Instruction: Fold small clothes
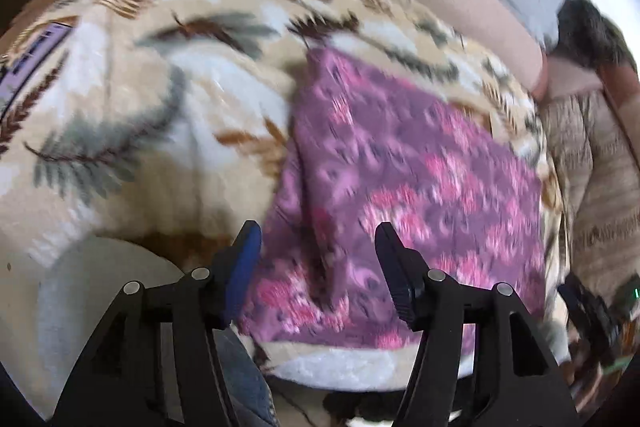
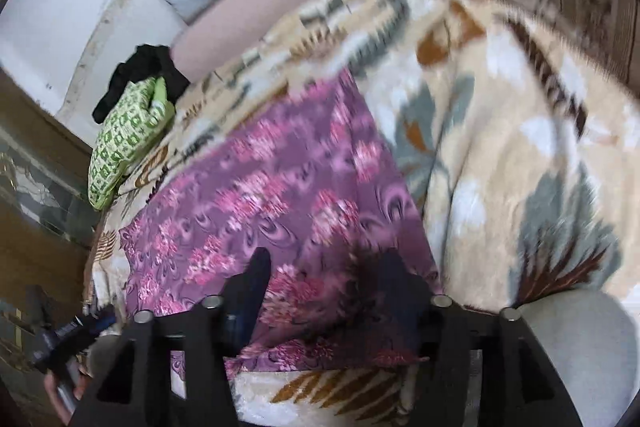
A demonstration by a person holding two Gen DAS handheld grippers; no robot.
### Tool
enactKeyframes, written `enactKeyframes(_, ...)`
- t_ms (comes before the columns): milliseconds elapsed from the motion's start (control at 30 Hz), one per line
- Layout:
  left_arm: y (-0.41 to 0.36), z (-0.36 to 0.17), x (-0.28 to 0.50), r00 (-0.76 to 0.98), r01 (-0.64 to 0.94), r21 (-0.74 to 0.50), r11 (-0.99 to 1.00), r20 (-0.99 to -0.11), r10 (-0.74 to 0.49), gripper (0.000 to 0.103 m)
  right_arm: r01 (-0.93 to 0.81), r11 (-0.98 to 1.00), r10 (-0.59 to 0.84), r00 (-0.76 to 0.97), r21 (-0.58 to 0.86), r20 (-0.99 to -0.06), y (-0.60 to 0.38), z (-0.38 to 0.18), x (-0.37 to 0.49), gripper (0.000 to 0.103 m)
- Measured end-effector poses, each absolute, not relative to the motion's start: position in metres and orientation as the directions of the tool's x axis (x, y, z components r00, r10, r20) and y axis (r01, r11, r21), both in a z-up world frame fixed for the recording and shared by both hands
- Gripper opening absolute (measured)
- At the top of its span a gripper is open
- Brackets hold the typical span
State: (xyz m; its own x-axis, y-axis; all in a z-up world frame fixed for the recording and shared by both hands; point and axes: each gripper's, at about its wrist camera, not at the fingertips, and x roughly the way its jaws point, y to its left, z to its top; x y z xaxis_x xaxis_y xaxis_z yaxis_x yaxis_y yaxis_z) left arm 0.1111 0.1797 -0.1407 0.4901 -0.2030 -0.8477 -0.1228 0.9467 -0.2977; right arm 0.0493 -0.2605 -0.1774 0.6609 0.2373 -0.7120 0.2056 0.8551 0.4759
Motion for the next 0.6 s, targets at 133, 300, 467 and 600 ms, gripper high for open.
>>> enactKeyframes(133,0.18,-0.148,0.124,0.455,-0.133,-0.285,0.949,-0.869,-0.197,0.06,0.107,0.854,0.305,0.691,0.51,-0.656,-0.235,-0.141,0.048,0.057)
enactKeyframes(300,0.177,-0.165,0.138,0.406,-0.147,-0.237,0.96,-0.9,-0.16,0.06,0.005,0.868,0.368,0.666,0.497,-0.649,-0.193,-0.11,0.061,0.057)
enactKeyframes(467,0.174,-0.183,0.152,0.34,-0.147,-0.242,0.959,-0.923,-0.181,0.06,-0.078,0.848,0.473,0.559,0.524,-0.682,-0.142,-0.11,0.097,0.057)
enactKeyframes(600,0.182,-0.19,0.154,0.33,-0.166,-0.325,0.931,-0.908,-0.258,0.06,-0.137,0.807,0.566,0.454,0.574,-0.688,-0.109,-0.12,0.13,0.057)
